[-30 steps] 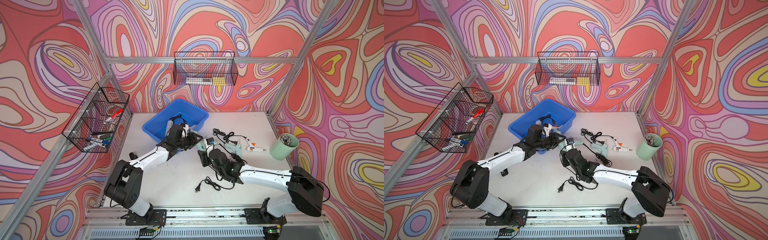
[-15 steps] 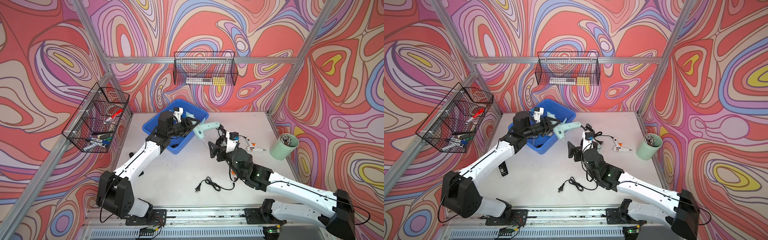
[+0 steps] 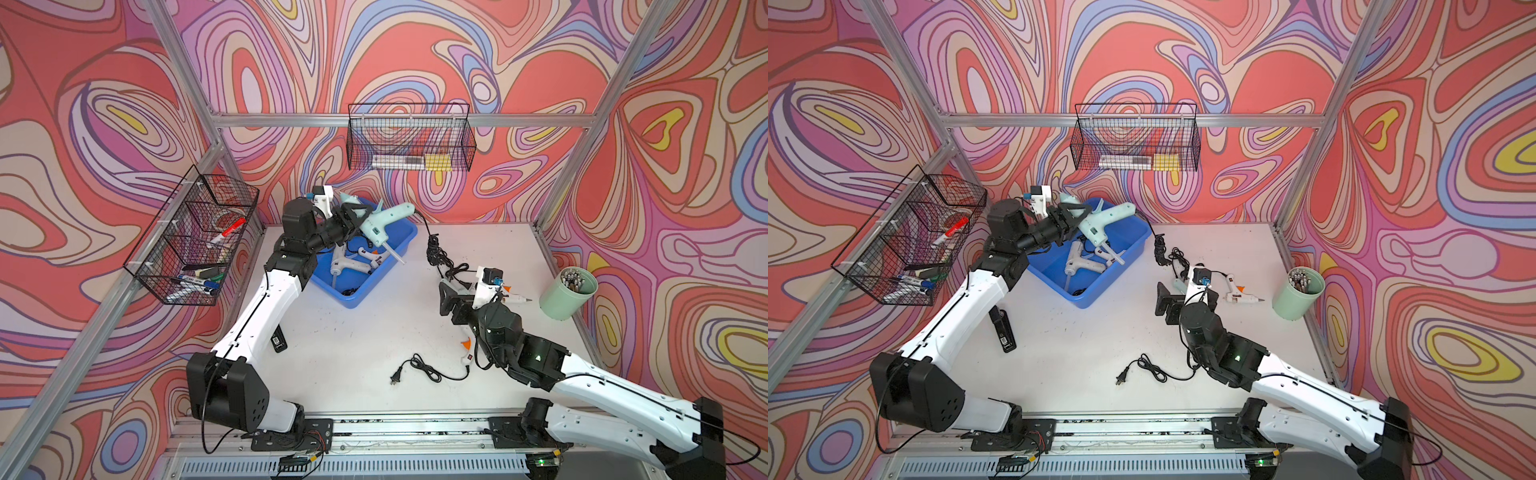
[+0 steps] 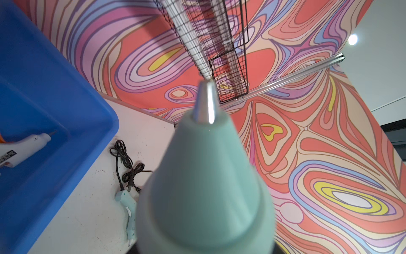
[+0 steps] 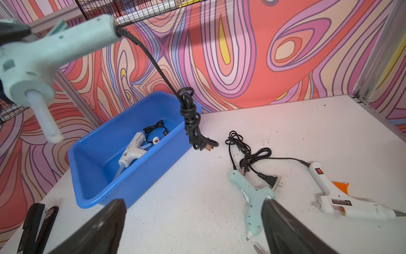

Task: Put the hot melt glue gun into the storage box
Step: Pick up the hot melt adhesive gun from the center of the board, then place the hot melt adhesive gun in the storage box.

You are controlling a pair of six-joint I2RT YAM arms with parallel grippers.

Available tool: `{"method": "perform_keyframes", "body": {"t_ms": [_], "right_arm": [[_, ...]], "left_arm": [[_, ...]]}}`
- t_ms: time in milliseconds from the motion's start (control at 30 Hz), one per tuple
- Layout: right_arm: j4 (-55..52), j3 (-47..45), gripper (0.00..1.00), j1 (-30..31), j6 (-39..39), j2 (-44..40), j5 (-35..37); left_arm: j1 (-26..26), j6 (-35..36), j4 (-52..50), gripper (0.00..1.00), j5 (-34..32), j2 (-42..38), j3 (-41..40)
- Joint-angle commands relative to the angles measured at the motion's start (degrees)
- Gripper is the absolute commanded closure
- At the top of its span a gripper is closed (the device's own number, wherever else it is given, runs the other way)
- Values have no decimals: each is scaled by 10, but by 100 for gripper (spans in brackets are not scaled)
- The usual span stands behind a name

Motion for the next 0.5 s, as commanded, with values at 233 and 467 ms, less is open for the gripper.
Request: {"method": "perform_keyframes", "body": {"t_ms": [233, 467], "right_arm": [[-30, -12, 2, 3, 24, -8, 16], [-41, -10, 2, 3, 33, -4, 16]], "left_arm": [[73, -1, 42, 100, -26, -14, 4], [105, 61, 7, 100, -81, 3, -1]]}}
